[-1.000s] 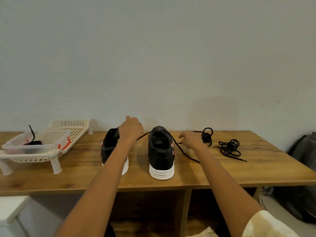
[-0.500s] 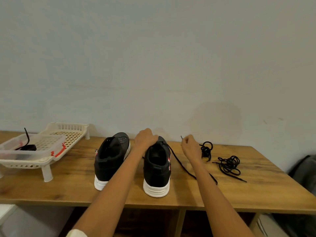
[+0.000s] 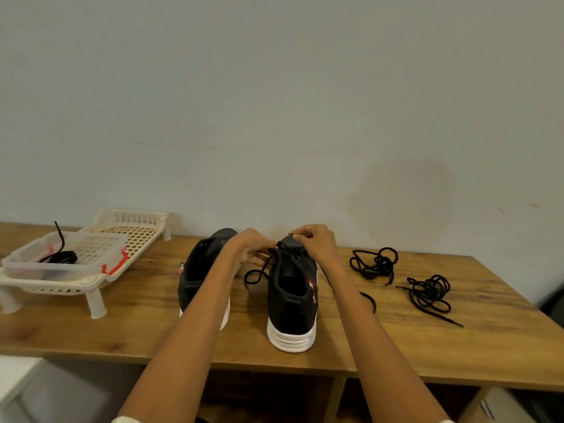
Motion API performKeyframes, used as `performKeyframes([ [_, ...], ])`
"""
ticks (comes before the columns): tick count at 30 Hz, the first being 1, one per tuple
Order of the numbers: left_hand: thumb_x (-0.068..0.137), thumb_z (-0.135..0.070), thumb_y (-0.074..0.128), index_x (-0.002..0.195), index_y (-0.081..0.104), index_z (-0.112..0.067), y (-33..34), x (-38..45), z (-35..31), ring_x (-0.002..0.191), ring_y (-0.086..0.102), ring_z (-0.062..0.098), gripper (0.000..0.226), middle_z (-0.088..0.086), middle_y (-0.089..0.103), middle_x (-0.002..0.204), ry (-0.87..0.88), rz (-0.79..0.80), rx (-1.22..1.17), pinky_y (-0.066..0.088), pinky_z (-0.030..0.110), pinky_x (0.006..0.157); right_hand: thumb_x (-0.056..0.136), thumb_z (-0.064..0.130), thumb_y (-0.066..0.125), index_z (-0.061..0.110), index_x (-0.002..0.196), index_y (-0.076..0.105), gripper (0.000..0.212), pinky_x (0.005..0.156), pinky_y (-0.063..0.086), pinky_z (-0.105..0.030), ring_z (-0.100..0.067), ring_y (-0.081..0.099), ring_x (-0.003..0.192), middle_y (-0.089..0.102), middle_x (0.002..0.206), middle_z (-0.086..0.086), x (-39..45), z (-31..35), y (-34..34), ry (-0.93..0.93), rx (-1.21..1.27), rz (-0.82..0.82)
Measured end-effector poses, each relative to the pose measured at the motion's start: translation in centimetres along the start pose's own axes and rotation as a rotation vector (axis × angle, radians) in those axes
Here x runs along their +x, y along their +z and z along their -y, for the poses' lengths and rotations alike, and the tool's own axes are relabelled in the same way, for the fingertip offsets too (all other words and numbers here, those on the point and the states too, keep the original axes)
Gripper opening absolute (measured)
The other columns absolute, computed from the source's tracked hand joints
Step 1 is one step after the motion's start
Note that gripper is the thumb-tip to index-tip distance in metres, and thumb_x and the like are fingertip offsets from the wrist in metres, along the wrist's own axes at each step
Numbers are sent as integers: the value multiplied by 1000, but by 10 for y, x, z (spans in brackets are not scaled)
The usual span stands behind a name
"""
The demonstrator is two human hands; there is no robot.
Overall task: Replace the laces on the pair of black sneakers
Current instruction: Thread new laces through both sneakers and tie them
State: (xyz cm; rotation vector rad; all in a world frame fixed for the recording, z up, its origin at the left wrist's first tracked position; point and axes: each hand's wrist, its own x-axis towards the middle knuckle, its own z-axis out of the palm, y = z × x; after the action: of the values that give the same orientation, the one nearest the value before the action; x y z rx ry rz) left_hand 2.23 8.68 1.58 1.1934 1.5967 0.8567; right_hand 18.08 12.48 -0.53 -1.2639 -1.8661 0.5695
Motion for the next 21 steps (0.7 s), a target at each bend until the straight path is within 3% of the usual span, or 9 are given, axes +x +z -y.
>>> performKeyframes([
  [3, 90, -1, 58, 87, 58, 4, -3, -1, 3, 75, 66, 28, 5, 16, 65, 86, -10, 50, -31, 58, 38, 73, 89, 18, 64, 12, 104, 74, 18, 84, 49, -23, -16, 64, 98, 72, 105, -5, -4, 1, 1, -14, -106, 120],
  [7, 89, 4, 56, 95, 58, 7, -3, 3, 6, 73, 66, 27, 7, 17, 65, 87, -17, 39, -41, 59, 38, 69, 89, 17, 63, 12, 104, 74, 19, 84, 47, -21, -15, 64, 99, 71, 108, -4, -8, 6, 2, -78, -190, 254],
  [21, 92, -3, 54, 93, 60, 6, 1, 2, 10, 70, 66, 26, 11, 16, 65, 83, 43, -2, -76, 59, 34, 59, 88, 12, 63, 8, 103, 73, 19, 78, 46, -22, -18, 65, 93, 71, 106, -7, -10, 15, 14, -79, -322, 160],
])
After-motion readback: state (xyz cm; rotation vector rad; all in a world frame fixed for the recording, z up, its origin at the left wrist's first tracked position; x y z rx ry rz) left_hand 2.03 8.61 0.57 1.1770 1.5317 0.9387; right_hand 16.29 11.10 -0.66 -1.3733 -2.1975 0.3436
